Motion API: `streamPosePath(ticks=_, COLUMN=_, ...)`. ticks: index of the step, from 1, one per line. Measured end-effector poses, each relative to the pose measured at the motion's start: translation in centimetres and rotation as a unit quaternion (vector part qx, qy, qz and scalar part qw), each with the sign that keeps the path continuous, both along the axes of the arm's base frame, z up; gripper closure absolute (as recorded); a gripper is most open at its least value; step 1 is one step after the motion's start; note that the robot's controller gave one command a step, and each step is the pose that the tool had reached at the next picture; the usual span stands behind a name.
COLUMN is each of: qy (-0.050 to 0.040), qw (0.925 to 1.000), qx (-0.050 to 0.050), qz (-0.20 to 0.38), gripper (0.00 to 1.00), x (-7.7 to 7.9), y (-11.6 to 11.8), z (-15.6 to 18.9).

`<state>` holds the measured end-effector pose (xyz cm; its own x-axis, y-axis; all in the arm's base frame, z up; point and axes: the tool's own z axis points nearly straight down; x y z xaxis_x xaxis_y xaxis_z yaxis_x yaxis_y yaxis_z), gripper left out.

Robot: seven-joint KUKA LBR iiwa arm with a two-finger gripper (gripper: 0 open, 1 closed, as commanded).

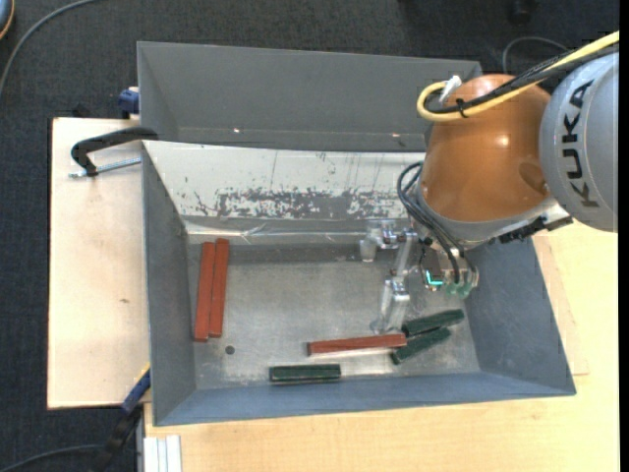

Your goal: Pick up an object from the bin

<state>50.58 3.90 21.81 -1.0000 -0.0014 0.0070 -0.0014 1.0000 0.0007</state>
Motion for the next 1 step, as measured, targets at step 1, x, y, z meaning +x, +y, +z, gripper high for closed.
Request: streamPosePath(ticks=1, qy=0.0005, qw=0.9940, qx=-0.001, qz=-0.109, gripper=0.00, x=-1.09, y=-3.76, z=-14.94)
